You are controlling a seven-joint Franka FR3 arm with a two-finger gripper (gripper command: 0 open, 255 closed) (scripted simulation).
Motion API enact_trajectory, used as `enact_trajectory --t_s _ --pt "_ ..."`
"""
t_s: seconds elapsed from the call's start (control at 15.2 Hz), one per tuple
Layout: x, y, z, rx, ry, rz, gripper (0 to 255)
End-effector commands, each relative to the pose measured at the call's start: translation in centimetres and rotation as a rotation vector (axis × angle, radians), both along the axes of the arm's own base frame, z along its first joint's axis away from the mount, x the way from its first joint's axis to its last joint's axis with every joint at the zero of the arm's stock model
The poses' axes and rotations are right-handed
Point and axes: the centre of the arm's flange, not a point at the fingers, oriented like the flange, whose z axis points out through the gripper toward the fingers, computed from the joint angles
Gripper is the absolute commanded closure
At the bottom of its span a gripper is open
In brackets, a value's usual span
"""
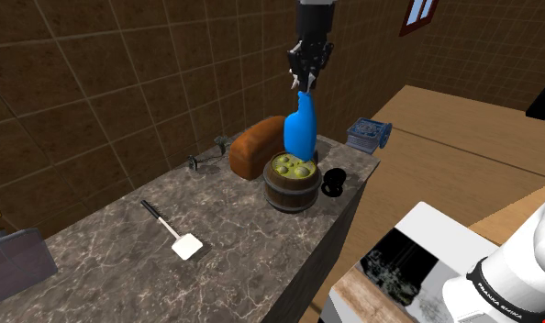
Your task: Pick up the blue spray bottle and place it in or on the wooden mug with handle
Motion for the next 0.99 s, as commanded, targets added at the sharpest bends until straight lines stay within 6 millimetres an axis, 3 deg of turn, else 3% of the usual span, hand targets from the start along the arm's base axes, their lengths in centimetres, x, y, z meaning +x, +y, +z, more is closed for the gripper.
enact_trajectory --t_s 0.0,0.13,0.66,0.73,0.92 --pt "0.0 0.0 -1.1 0.000 -0.001 0.000 255" --pt "0.0 0.0 -2.2 0.000 -0.001 0.000 255" --pt "0.0 0.0 -2.2 0.000 -0.001 0.000 255" --pt "0.0 0.0 -2.2 0.000 -0.001 0.000 0" --pt "0.0 0.0 -2.2 0.000 -0.001 0.000 0"
